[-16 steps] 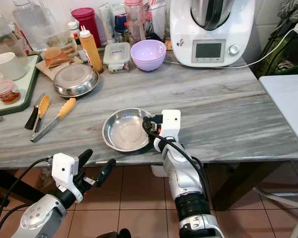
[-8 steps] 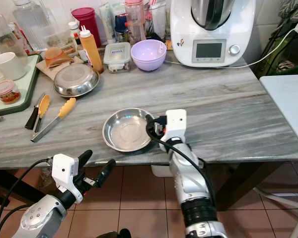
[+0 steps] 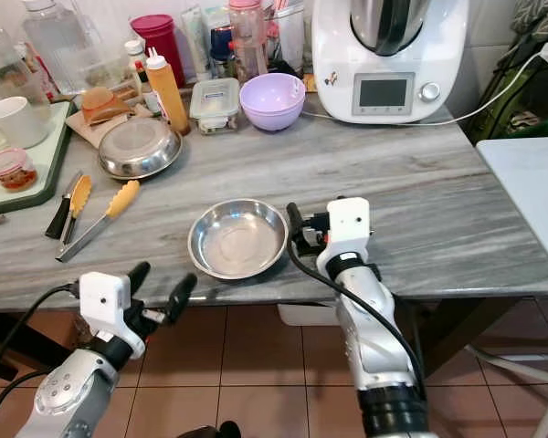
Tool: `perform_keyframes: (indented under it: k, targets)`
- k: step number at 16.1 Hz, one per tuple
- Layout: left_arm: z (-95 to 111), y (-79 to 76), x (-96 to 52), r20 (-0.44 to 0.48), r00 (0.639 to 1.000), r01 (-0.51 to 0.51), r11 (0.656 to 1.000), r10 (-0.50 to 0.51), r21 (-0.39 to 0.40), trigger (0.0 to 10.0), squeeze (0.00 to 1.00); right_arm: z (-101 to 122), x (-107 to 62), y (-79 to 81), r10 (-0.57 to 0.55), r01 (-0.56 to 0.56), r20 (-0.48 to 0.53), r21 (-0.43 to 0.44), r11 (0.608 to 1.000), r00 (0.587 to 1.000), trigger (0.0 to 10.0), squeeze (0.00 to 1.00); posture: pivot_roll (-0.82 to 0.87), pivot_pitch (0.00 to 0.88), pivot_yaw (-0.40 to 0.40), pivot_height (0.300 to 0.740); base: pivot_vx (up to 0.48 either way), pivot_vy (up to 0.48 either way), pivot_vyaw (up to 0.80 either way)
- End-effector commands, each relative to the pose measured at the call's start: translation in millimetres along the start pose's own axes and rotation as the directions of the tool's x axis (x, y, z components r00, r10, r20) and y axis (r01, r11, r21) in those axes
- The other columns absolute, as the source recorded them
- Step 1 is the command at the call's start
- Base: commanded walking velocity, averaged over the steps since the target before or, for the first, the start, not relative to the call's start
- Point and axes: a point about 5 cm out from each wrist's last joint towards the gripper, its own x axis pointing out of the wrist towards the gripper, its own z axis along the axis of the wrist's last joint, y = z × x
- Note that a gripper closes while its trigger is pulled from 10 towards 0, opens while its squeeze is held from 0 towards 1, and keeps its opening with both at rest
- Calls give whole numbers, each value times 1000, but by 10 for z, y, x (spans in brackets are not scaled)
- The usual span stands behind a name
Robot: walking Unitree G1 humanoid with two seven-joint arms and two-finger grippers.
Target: Setting the table
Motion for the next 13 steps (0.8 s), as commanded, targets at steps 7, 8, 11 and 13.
perform_keyframes:
  k: [7, 8, 11, 13]
  targets:
    - [108, 133, 25, 57, 992, -116, 993, 114, 22, 10000, 0, 46, -163, -25, -7, 7, -4, -34, 999, 1000, 10000, 0, -83, 87, 108, 740, 0, 0, 0]
    - [117, 126, 33, 61, 992, -115, 993, 113, 23, 10000, 0, 40, -165, -25, -9, 8, -13, -37, 999, 1000, 10000, 0, -84, 85, 108, 740, 0, 0, 0]
    - [149, 125, 59, 73, 990, -121, 992, 119, 22, 10000, 0, 33, -157, -19, -8, 5, -35, -65, 998, 999, 10000, 0, -84, 84, 108, 740, 0, 0, 0]
    - [149, 125, 59, 73, 990, -121, 992, 119, 22, 10000, 0, 33, -157, -19, -8, 5, -35, -65, 998, 999, 10000, 0, -84, 84, 108, 740, 0, 0, 0]
